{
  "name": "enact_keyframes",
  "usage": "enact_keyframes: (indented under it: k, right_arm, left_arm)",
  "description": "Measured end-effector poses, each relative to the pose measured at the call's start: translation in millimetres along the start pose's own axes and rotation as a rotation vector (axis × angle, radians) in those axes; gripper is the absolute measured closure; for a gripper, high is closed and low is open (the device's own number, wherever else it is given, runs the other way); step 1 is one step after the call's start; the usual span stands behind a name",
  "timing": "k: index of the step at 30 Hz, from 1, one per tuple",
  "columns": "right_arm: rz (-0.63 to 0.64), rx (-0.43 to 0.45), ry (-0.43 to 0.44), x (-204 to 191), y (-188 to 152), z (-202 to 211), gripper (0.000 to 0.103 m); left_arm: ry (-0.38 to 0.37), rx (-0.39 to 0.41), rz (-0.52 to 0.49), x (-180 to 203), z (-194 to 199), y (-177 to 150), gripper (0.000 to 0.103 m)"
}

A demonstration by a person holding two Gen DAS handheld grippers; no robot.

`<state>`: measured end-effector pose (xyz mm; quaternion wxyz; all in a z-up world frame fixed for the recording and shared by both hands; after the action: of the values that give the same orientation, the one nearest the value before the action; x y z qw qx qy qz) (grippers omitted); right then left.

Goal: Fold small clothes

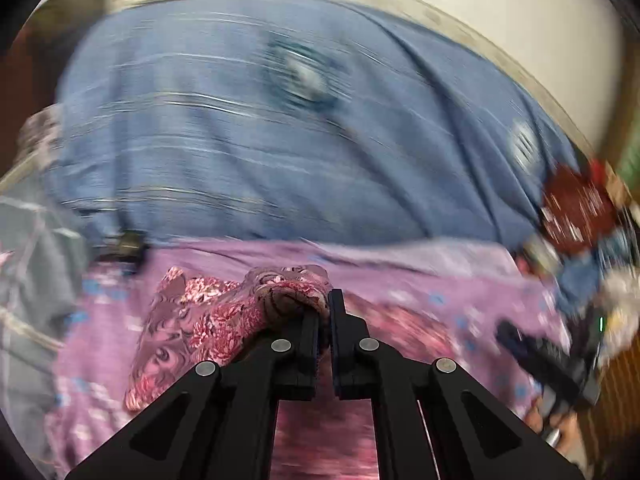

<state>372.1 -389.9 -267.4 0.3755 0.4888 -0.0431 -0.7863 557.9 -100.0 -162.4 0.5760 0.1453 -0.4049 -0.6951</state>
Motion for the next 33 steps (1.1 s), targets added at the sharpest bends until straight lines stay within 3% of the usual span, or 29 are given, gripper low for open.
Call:
enact_keyframes:
  k: [1,4,5,7,9,10,13,16,20,21,24,27,29,31,33]
  right_arm:
    - [-0.015,0.008,0.001,5,3,4,0.065]
    - [-0.044,0.011,0.003,13,10,8,0.065]
    - [-0.045,0.006,0.005,12,9,7,0.065]
    - [-0.036,-0.013,0.02,7,8,6,0.065]
    - [-0.023,-0.031,0.037,5,6,5,0.064]
    - [-0.011,-0.045,0.044,1,5,3,0.064]
    - [0.007,-0.064,0.053,-8,-2,-3,0.064]
    - [0.079,-0.135,0.098,-32,-19,-15,0.063]
    - [0.25,-0.241,0.161,-83,-59,-33,0.039]
    - [0.301,-0.259,0.166,-97,-71,-37,0.034]
    - [0.429,-0.285,0.136,-130,-103,-52,0.03]
    - [0.51,-0.291,0.067,-146,-127,-71,0.027]
    - [0.547,-0.305,-0.008,-150,-142,-88,0.027]
    - [0.59,-0.313,-0.07,-151,-155,-100,0.027]
    - [0.671,-0.34,-0.144,-148,-172,-116,0.027]
  left_arm:
    - [-0.01,-0.039,-0.034,22,-14,-12,0.099]
    - [-0.037,-0.178,-0.091,56,-60,-29,0.08]
    - [-0.06,-0.2,-0.097,61,-67,-34,0.079]
    - [-0.093,-0.177,-0.108,63,-61,-33,0.075]
    - [-0.101,-0.122,-0.116,51,-41,-23,0.059]
    - [-0.108,-0.092,-0.112,46,-29,-18,0.046]
    - [-0.11,0.028,-0.076,23,26,-13,0.039]
    - [0.043,0.079,-0.04,-23,58,-18,0.035]
    - [0.371,0.071,0.035,-105,63,-47,0.035]
    - [0.411,0.065,0.066,-119,60,-54,0.036]
    - [0.469,0.05,0.186,-159,47,-82,0.037]
    - [0.504,0.023,0.244,-176,27,-104,0.037]
    - [0.556,0.01,0.223,-180,11,-115,0.037]
    - [0.632,-0.078,0.168,-185,-13,-121,0.037]
    - [0.663,-0.148,0.121,-184,-34,-124,0.037]
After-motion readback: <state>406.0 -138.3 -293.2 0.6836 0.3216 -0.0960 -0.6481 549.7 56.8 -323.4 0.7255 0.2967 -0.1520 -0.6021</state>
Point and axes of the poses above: each gripper's, at about its wrist camera, not at the fingertips, and z roughly against the way its jaws point, x to its right, y to its top, the point moved 3 cm from there along -z, roughly the way its jaws point, and after that the axes turned 5 degrees about -y, right-handed, at the moved point
